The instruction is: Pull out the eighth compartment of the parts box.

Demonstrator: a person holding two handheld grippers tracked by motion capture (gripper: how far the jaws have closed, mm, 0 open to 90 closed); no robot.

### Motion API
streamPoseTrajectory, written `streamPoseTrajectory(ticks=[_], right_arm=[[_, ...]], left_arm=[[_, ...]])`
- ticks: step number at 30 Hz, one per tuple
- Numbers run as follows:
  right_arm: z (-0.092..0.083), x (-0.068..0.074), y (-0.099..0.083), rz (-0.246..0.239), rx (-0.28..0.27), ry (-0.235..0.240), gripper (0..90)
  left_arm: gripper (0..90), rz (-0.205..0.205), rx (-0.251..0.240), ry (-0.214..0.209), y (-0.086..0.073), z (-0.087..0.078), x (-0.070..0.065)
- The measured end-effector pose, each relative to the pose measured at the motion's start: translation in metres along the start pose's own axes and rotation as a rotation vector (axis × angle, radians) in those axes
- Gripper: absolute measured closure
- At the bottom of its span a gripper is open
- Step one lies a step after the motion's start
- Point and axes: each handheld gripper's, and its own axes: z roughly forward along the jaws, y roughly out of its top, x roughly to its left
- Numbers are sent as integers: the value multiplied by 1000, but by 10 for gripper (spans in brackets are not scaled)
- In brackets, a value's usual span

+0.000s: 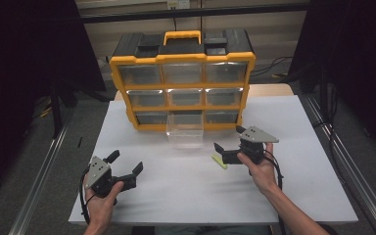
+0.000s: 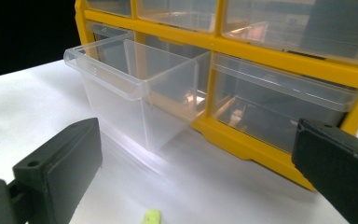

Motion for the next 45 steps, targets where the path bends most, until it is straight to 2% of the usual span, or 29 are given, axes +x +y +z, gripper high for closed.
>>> streamPoseTrajectory(ticks=[4, 6, 8, 11, 13, 18, 24, 26, 28, 31, 33, 35, 37, 39, 42, 45], right_arm=[[-9, -2, 0, -6, -27, -25, 18], [-14, -3, 1, -10, -24, -27, 19], [-18, -5, -1, -1, -30, -31, 20], [-23, -8, -3, -5, -32, -44, 22], [-27, -10, -5, -9, -22, -53, 20], [-36, -13, -7, 0, -34, -72, 24], [-49, -18, -13, 6, -39, -90, 25], [-54, -20, -14, 11, -41, -102, 28], [-58, -22, -15, 18, -45, -110, 27], [-65, -26, -19, 27, -34, -126, 26], [-68, -27, -21, 31, -34, -135, 26], [-71, -29, -22, 37, -36, -140, 25], [-74, -31, -23, 32, -34, -147, 24], [-78, -33, -24, 36, -24, -153, 23], [-84, -36, -27, 37, -7, -170, 28], [-90, -39, -29, 50, 4, -178, 29]], left_arm=[[55, 1, 0, 4, 1, -1, 0], [55, 4, 1, 5, 1, -1, 0], [55, -11, -8, 9, 1, 0, -1], [56, 4, 4, 13, 1, -1, 0], [56, -11, -1, 14, 1, -1, 0], [57, -17, 0, 9, 1, -1, -1], [62, -8, 8, 5, 2, -2, 1], [62, -13, 4, 9, 2, -2, 0], [62, -1, 11, 19, 2, -3, 0], [62, 0, 13, 10, 2, -3, 1], [63, -9, 9, 18, 2, -3, 0], [65, -19, 0, 7, 3, -4, 0], [65, -6, 5, 17, 3, -5, 0], [65, -18, -3, 16, 3, -5, -1], [65, -10, 6, 4, 3, -4, 0], [65, -25, -2, 11, 2, -2, -1]])
